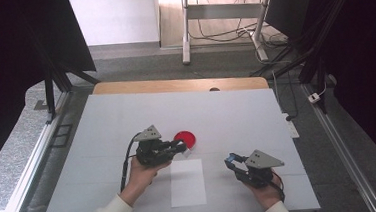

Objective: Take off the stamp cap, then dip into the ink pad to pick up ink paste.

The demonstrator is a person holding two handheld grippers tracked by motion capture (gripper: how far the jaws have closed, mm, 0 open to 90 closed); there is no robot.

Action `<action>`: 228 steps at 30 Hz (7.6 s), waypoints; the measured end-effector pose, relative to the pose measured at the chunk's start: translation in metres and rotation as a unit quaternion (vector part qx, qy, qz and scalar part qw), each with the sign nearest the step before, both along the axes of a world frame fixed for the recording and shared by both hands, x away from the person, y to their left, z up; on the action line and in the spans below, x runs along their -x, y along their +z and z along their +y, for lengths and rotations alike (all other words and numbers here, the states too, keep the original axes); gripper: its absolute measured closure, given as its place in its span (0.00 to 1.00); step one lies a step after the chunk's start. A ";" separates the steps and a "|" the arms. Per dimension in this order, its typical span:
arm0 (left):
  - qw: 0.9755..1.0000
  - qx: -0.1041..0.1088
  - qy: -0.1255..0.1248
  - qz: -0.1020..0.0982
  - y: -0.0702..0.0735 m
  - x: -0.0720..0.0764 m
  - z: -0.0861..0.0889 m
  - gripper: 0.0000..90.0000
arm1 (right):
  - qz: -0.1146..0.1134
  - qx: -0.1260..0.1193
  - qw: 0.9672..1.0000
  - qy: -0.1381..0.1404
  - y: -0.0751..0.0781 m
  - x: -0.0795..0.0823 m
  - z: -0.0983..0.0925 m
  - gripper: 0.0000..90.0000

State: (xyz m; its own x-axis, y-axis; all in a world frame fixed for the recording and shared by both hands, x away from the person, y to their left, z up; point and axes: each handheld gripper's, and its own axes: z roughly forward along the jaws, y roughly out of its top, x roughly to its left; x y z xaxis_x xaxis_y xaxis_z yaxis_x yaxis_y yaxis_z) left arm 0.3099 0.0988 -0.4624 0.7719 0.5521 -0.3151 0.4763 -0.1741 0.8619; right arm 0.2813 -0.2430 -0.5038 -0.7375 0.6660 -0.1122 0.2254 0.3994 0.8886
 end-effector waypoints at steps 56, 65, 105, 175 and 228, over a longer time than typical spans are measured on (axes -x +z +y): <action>0.998 -0.060 0.009 -0.029 0.008 -0.046 -0.010 0.83 | -0.009 0.007 1.000 -0.019 0.000 0.001 -0.027 0.73; 0.996 -0.079 0.023 -0.020 -0.005 -0.054 -0.011 0.83 | -0.008 0.008 1.000 -0.019 -0.001 0.001 -0.025 0.73; 0.986 -0.161 0.044 0.007 -0.038 -0.082 -0.024 0.83 | -0.010 0.015 1.000 -0.018 -0.002 0.000 -0.025 0.73; 0.987 -0.152 0.051 0.000 -0.031 -0.082 -0.020 0.84 | -0.013 0.011 1.000 -0.018 -0.001 0.000 -0.026 0.73; 0.984 -0.172 0.038 0.003 -0.044 -0.084 -0.030 0.84 | -0.016 0.011 1.000 -0.015 -0.001 0.001 -0.025 0.73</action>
State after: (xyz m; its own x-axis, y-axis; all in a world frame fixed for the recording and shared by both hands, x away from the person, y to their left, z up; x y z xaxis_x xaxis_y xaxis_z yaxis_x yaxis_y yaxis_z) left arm 0.3937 0.0686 -0.5063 0.7234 0.6826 -0.1043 0.5043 -0.4191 0.7551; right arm 0.2803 -0.2680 -0.5047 -0.7127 0.6853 -0.1501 0.2102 0.4128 0.8862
